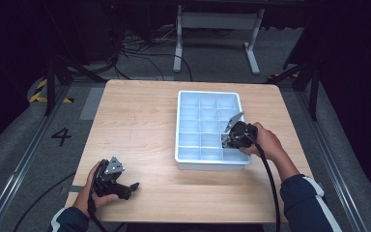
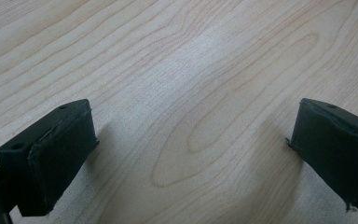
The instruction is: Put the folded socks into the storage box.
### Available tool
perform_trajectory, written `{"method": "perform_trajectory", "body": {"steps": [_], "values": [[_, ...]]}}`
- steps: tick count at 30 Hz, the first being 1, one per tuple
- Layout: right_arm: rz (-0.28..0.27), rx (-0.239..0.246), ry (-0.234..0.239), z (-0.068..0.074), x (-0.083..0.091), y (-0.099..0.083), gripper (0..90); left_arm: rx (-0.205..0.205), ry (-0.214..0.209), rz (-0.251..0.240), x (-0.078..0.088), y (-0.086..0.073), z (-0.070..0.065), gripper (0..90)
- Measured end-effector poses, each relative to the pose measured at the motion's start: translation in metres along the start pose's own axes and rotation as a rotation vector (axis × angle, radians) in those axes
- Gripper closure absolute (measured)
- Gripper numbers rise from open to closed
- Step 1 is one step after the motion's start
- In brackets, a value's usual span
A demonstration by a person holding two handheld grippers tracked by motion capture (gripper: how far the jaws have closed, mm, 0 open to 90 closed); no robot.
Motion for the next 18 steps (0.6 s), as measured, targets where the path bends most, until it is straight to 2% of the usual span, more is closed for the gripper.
{"method": "perform_trajectory", "body": {"steps": [5, 10, 18], "values": [[0.001, 0.009, -0.009, 0.0004, -0.0002, 0.0007, 80.6, 0.0, 0.0, 0.0, 0.0, 0.0, 0.0, 0.2], [-0.014, -0.017, -0.005, -0.0001, 0.0013, 0.0, 79.4, 0.0, -0.001, 0.001, 0.0, 0.0, 0.0, 0.1], [-0.027, -0.025, -0.014, -0.0009, 0.0055, -0.0006, 76.0, 0.0, 0.001, 0.0, 0.0, 0.0, 0.0001, 0.1]]}}
Point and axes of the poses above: each handheld gripper's, and its own axes: x roughly backward along the jaws, y roughly out of its top, z roughly to its left, the point moved 8 cm from there along -x, roughly forward along the jaws, and after that the axes turned 4 degrees about -y, right-handed, at the moved point
